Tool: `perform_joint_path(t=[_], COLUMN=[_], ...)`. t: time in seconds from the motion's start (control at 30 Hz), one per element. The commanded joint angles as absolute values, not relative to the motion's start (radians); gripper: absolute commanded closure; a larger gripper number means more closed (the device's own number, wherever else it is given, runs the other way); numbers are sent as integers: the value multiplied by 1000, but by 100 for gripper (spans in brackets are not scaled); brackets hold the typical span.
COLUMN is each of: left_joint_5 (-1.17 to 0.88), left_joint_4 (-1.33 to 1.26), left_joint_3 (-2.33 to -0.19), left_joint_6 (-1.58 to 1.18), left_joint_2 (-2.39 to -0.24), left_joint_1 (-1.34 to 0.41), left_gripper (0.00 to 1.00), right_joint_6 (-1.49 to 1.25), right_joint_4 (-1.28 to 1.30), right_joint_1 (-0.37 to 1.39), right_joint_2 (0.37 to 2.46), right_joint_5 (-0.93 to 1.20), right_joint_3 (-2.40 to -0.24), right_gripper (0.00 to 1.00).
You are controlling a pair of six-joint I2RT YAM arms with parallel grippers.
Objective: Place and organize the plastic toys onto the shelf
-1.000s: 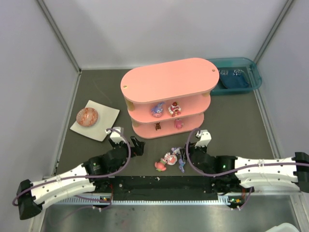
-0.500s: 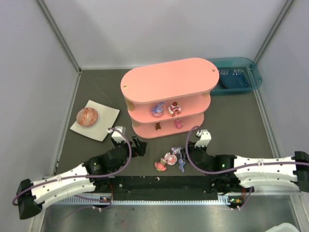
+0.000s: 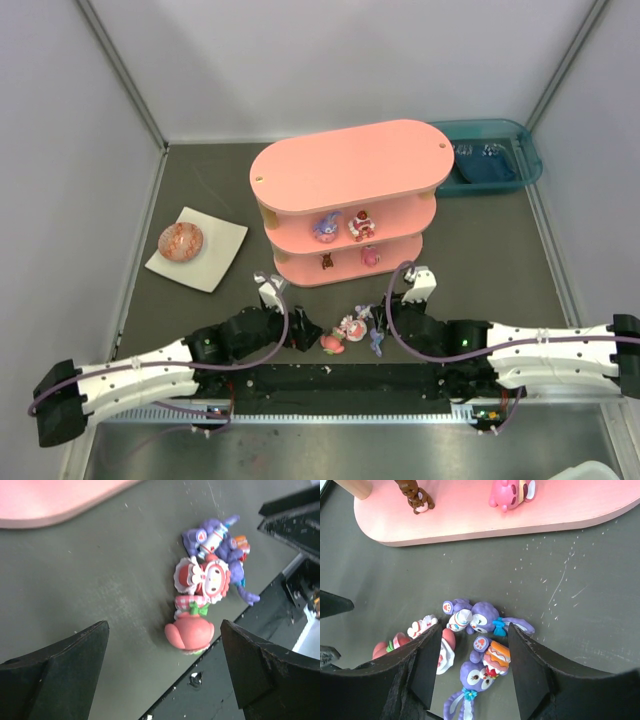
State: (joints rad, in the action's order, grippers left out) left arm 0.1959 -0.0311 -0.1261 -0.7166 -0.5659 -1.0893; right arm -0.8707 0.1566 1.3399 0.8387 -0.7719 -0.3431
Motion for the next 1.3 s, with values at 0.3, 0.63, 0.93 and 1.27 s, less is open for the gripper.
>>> perform_joint_path(t=[0.3,0.63,0.93,1.27], left_joint_5=[78,107,97,110], left_joint_4=[-175,-241,-268,-193], left_joint_3=[-178,-221,-264,-230], left_joint_6=[-678,-715,-732,-761], left_joint_2=[-790,-913,-1043,-1008], left_joint_1=[-1152,-1227,-1256,-1279], left_gripper=[1,1,2,35], right_joint_6=[-858,-842,-836,-842], right_joint_4=[127,133,140,161], right_joint_1=[1351,1351,1351,1351], right_joint_2=[772,776,772,724], right_joint_5=[-808,-833,-838,-857], right_joint_3=[-333,-327,-324,-302], right_gripper=[44,43,42,41])
